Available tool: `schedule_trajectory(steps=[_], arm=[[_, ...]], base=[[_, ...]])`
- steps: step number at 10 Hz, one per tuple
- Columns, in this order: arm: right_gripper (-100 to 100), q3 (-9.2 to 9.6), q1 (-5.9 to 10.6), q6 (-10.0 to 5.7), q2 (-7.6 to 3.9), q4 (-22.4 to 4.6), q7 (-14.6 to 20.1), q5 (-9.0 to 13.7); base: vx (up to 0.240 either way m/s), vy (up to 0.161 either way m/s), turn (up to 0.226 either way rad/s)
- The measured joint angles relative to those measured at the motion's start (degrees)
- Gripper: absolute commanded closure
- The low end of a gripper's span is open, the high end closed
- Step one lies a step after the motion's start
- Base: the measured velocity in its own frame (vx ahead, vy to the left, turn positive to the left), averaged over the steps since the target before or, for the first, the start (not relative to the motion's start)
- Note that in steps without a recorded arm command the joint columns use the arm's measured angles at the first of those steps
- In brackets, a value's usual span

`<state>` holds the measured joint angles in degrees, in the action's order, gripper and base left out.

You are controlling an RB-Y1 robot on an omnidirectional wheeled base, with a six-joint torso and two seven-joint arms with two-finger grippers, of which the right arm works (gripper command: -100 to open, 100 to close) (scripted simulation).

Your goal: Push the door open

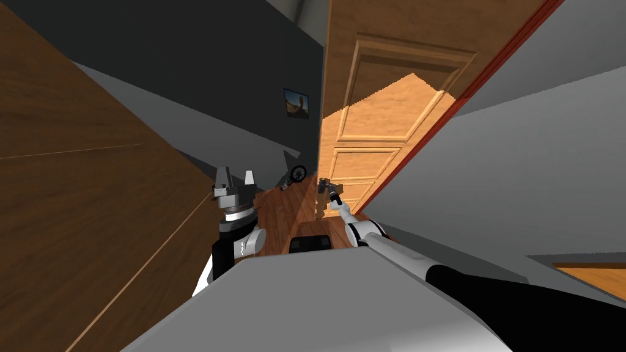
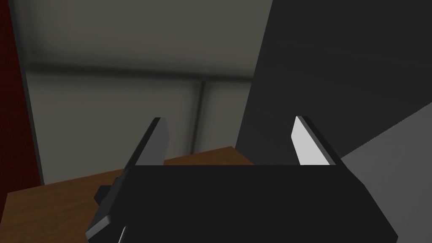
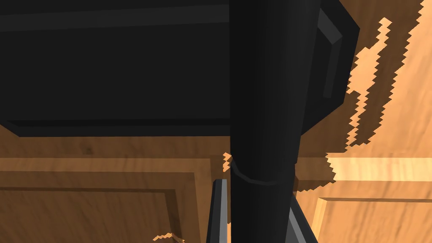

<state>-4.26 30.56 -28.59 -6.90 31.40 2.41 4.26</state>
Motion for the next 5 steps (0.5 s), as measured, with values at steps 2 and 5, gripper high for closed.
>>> schedule_trajectory(steps=[2,5], arm=[[100,-1.26,-0.34,0.01,-0.48,0.09,-0.54,0.43],[100,-2.61,0.26,-0.59,-1.03,-1.05,-1.06,0.93]], base=[[0.144,0.136,-0.068],[0.114,0.068,-0.046]])
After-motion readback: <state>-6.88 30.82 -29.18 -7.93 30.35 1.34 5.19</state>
